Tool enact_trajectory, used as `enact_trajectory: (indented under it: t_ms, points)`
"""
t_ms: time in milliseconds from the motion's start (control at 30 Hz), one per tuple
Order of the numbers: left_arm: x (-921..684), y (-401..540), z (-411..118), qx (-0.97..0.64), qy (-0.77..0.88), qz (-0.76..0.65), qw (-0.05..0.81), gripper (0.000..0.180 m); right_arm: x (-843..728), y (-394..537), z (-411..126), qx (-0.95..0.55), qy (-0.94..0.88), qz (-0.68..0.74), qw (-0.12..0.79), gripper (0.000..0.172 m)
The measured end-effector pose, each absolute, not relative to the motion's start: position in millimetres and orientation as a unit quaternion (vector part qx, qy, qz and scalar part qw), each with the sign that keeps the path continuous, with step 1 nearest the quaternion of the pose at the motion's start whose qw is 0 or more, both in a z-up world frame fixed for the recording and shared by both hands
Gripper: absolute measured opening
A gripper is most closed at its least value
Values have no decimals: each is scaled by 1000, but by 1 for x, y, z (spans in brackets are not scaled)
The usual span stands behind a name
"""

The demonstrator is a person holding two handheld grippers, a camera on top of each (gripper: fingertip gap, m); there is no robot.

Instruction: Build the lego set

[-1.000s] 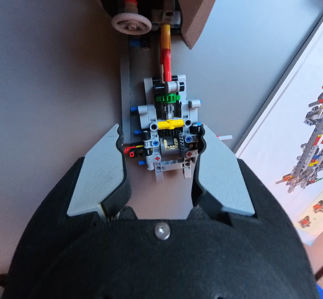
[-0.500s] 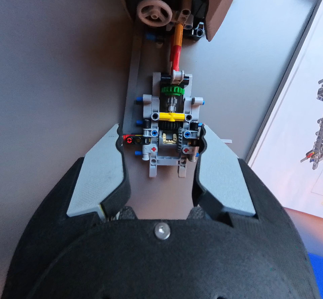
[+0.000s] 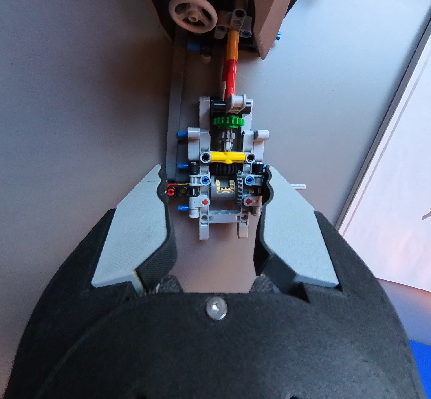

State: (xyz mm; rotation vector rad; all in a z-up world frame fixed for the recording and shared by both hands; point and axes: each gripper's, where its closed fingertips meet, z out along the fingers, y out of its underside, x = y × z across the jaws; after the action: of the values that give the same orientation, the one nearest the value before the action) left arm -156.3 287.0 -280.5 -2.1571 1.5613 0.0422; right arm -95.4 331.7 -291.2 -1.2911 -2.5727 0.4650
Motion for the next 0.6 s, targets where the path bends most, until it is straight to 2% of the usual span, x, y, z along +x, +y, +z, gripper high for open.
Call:
enact_trajectory:
  t_ms: [267, 467, 600]
  points:
    - [-156, 286, -280, -790, 562, 19, 243, 60, -94, 328, -291, -451, -871, 153, 120, 82]
    - [-154, 286, -280, -786, 564, 31, 250, 56, -91, 330, -283, -439, -875, 106, 176, 78]
    - [-157, 286, -276, -783, 558, 58, 267, 65, -84, 329, -271, -446, -865, 114, 199, 75]
